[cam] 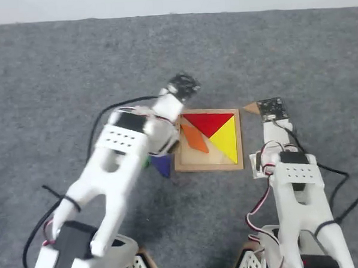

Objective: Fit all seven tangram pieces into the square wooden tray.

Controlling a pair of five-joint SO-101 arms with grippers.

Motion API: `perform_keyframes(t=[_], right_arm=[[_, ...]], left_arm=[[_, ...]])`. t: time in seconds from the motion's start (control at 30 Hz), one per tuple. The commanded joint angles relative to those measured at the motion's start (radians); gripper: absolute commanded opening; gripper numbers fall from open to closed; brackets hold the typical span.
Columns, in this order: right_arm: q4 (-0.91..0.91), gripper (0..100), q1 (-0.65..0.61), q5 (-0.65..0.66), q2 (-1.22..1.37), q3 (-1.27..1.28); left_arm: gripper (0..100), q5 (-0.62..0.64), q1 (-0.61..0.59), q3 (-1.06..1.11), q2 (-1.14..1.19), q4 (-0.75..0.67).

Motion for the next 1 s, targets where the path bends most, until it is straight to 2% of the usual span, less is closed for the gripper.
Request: perform_keyframes(t=[0.0,0.37,0.67,0.97], right_arm=[[-0.025,0.7,0.025,0.011,-0.042,-0.005],[-0.028,0.7,0.021,0.009,-0.033,-0.002],[-0.028,0.7,0.019,0.009,-0.033,-0.002],[-0.028,0.7,0.019,0.009,-0.033,-0.002]], left_arm=[[24,0.035,0.078,-0.093,0.121,-0.084],[24,0.052,0.089,-0.269,0.376,-0.092],[24,0.006,-0.006,-0.291,0.46,-0.152],[24,0.043,-0.086,-0.429,0.496,-0.149]])
